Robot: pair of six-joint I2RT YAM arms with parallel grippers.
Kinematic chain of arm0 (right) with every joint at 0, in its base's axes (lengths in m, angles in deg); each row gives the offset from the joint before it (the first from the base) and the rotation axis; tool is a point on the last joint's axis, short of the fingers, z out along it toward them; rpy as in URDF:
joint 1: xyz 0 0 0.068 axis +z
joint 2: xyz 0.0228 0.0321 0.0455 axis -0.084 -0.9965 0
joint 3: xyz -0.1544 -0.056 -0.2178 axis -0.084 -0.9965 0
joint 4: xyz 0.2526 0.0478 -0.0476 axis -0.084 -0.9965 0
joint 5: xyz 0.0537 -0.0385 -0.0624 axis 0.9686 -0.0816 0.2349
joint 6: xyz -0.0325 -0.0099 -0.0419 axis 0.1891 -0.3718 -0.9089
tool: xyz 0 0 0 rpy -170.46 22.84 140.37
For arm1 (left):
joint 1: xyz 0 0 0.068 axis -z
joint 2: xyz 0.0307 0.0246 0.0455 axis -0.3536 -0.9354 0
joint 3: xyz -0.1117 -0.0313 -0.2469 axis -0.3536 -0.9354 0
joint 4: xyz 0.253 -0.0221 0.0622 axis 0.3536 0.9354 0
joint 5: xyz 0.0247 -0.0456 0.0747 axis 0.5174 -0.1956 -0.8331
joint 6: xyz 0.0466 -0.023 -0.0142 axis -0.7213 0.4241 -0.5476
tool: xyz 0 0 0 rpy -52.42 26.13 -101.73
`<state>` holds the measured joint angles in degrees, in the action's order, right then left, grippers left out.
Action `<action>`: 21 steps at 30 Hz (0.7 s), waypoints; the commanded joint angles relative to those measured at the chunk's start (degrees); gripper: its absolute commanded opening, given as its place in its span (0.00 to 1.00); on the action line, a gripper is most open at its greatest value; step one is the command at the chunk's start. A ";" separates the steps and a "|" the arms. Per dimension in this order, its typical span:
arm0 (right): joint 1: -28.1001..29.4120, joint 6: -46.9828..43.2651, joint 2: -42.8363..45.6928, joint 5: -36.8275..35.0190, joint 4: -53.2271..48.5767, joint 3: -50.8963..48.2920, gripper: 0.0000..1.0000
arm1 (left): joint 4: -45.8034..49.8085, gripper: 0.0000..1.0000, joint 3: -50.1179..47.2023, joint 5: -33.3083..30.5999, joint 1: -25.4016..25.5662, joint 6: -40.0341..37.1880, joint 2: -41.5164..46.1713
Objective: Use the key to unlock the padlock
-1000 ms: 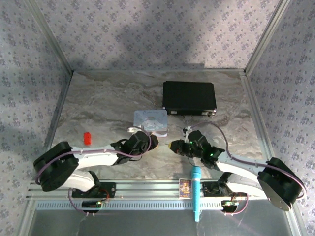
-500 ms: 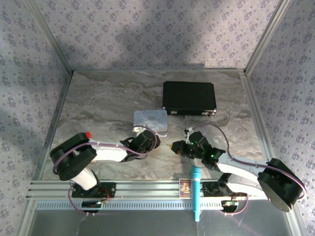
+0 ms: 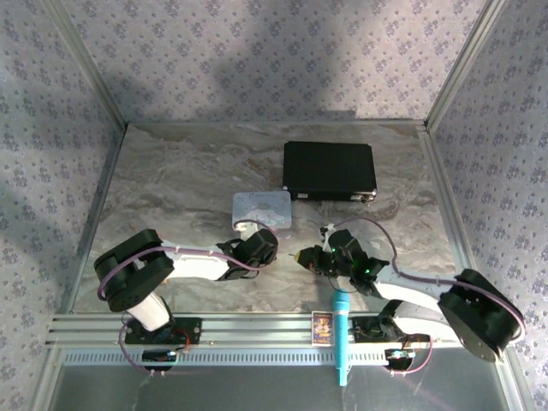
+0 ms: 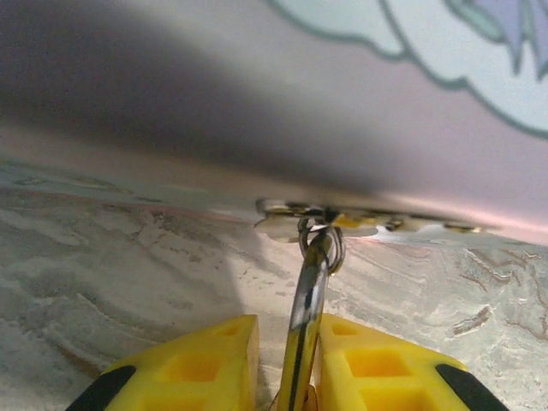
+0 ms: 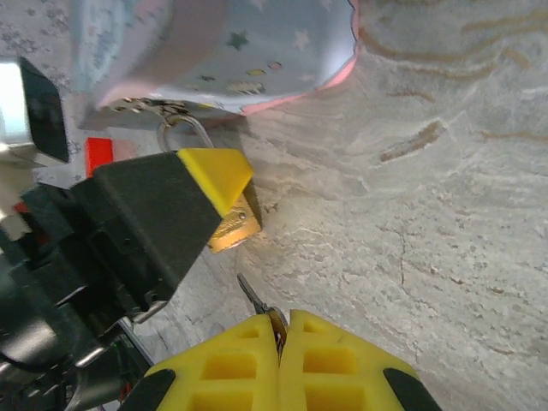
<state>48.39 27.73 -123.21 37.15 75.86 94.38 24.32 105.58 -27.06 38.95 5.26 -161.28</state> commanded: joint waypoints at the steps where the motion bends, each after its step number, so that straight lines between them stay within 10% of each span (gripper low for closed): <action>1: -0.16 3.37 -3.69 2.52 6.96 -0.76 0.00 | 2.05 0.22 0.73 0.32 0.37 1.49 0.87; 21: -1.86 18.10 -11.74 3.79 25.75 -3.99 0.00 | -11.95 0.00 -0.48 6.11 -0.95 25.04 -0.09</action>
<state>46.79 43.01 -135.66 41.15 99.03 90.55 16.75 105.31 -21.45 38.16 24.72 -160.84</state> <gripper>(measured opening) 0.052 0.140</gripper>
